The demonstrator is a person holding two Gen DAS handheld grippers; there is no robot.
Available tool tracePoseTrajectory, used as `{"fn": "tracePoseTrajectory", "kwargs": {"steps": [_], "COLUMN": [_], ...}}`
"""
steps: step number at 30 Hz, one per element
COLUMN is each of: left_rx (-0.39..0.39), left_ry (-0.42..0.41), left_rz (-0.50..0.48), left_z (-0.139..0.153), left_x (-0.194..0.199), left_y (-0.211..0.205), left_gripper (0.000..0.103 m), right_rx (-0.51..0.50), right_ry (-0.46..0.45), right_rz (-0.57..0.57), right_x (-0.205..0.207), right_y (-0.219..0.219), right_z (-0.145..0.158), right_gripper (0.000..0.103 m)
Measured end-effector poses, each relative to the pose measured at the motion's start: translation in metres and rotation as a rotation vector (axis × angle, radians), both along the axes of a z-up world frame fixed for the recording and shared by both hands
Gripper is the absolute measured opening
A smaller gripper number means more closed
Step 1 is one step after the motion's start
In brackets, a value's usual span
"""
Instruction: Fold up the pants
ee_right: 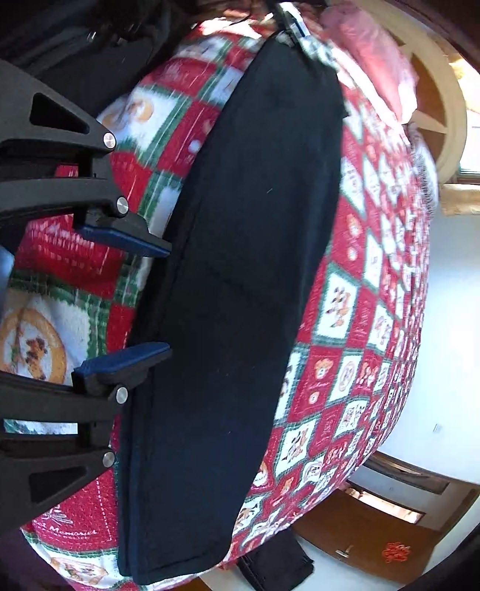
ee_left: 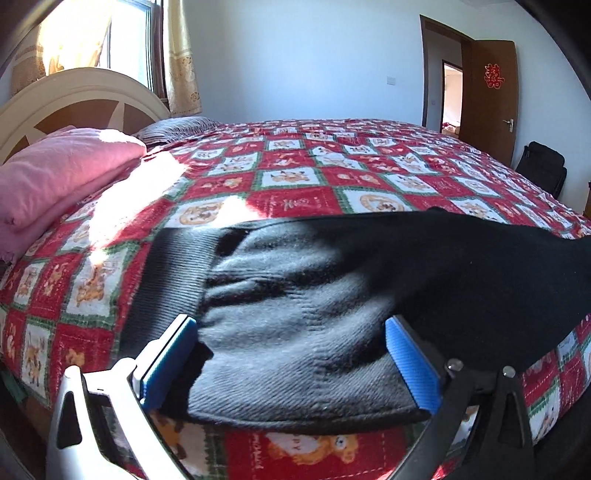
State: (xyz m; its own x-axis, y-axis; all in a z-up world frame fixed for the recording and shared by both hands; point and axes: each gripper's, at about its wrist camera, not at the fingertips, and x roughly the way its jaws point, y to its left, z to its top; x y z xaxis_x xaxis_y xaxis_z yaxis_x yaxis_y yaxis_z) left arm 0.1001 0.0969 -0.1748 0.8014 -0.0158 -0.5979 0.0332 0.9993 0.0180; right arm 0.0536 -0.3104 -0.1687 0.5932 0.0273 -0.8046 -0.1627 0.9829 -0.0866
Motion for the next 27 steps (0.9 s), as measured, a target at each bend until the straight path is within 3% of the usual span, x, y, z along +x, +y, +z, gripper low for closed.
{"fn": "tracePoseTrajectory", "kwargs": {"steps": [3, 9, 13, 14, 22, 24, 26, 27], "left_rx": [-0.031, -0.074, -0.167, -0.175, -0.262, -0.325, -0.305, -0.285], "left_ry": [-0.044, -0.043, 0.022, 0.027, 0.067, 0.073, 0.058, 0.042], "left_rz": [0.046, 0.204, 0.169, 0.151, 0.099, 0.073, 0.074, 0.062], "left_z": [0.013, 0.016, 0.003, 0.001, 0.002, 0.002, 0.008, 0.013], "left_x": [-0.001, 0.010, 0.020, 0.022, 0.054, 0.061, 0.061, 0.059], "left_y": [0.028, 0.091, 0.104, 0.102, 0.097, 0.101, 0.099, 0.096], "left_gripper": [0.103, 0.099, 0.061, 0.057, 0.058, 0.037, 0.014, 0.013], "right_rx": [0.040, 0.011, 0.004, 0.005, -0.012, -0.012, 0.001, 0.007], "right_ry": [-0.031, -0.065, -0.056, -0.052, -0.028, -0.031, -0.033, -0.033], "right_rz": [0.025, 0.129, 0.189, 0.197, 0.256, 0.256, 0.250, 0.245], "right_x": [-0.001, 0.010, 0.014, 0.016, 0.015, 0.014, 0.013, 0.013], "right_y": [0.014, 0.072, 0.103, 0.108, 0.142, 0.143, 0.142, 0.141], "right_z": [0.010, 0.004, -0.003, -0.005, -0.020, -0.021, -0.022, -0.022], "right_gripper": [0.050, 0.050, 0.050, 0.050, 0.050, 0.050, 0.050, 0.050]}}
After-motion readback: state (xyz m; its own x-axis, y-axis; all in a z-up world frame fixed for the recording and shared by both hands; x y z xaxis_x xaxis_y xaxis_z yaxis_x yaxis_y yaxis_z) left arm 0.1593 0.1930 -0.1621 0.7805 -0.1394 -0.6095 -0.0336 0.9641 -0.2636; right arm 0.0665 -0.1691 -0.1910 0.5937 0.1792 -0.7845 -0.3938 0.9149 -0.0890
